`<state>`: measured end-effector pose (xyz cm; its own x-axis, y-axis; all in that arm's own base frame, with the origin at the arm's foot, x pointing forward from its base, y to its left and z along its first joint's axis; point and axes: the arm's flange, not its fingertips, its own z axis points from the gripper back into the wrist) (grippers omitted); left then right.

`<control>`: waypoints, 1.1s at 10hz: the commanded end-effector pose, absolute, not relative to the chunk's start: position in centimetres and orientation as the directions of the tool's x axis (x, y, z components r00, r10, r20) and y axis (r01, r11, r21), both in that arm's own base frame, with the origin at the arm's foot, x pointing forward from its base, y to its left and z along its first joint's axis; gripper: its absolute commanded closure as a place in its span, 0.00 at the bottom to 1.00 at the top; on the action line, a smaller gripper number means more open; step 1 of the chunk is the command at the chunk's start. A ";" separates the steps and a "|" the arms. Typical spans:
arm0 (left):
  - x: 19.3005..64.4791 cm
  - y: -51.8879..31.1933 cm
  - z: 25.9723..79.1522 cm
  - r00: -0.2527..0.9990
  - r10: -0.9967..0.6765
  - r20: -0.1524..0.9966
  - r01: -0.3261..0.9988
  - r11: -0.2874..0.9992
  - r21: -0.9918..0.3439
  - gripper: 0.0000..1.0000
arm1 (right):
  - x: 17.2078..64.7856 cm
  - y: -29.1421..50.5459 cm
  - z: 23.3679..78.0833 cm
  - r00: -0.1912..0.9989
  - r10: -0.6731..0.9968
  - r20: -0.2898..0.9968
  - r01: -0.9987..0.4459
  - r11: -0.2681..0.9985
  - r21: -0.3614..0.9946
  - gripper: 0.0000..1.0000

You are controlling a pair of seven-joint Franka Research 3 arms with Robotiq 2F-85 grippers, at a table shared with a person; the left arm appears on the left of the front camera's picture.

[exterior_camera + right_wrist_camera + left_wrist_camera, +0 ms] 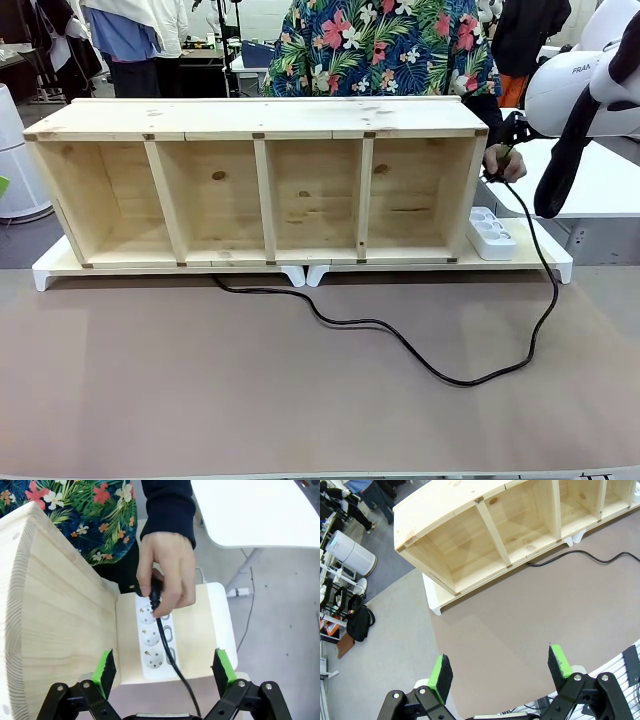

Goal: Perform cable management.
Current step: Release the Power Cable when the human grasps it.

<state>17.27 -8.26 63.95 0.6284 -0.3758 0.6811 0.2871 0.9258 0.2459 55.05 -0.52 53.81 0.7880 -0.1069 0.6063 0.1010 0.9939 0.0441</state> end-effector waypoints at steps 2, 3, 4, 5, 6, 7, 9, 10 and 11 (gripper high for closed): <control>17.4 -8.2 64.0 0.621 -0.379 0.687 0.291 0.924 0.247 0.00 | 55.1 -0.5 53.7 0.790 -0.112 0.603 0.105 0.993 0.047 0.00; 17.4 -8.2 64.0 0.621 -0.379 0.687 0.291 0.924 0.247 0.00 | 55.1 -0.5 53.7 0.790 -0.112 0.603 0.105 0.993 0.047 0.00; 17.4 -8.2 64.0 0.621 -0.379 0.687 0.291 0.924 0.247 0.00 | 55.1 -0.5 53.7 0.790 -0.112 0.603 0.105 0.993 0.047 0.00; 17.4 -8.2 64.0 0.621 -0.379 0.687 0.291 0.924 0.247 0.00 | 55.1 -0.5 53.7 0.790 -0.112 0.603 0.105 0.993 0.047 0.00; 17.4 -8.2 64.0 0.621 -0.379 0.687 0.291 0.924 0.247 0.00 | 55.1 -0.5 53.7 0.790 -0.112 0.603 0.105 0.993 0.047 0.00; 17.4 -8.2 64.0 0.621 -0.379 0.687 0.291 0.924 0.247 0.00 | 55.1 -0.5 53.7 0.790 -0.112 0.603 0.105 0.993 0.047 0.00; 17.4 -8.2 64.0 0.621 -0.379 0.687 0.291 0.924 0.247 0.00 | 55.1 -0.5 53.7 0.790 -0.112 0.603 0.105 0.993 0.047 0.00; 17.4 -8.2 64.0 0.621 -0.379 0.687 0.291 0.924 0.247 0.00 | 55.1 -0.5 53.7 0.790 -0.112 0.603 0.105 0.993 0.047 0.00; 17.4 -8.2 64.0 0.621 -0.379 0.687 0.291 0.924 0.247 0.00 | 55.1 -0.5 53.7 0.790 -0.112 0.603 0.105 0.993 0.047 0.00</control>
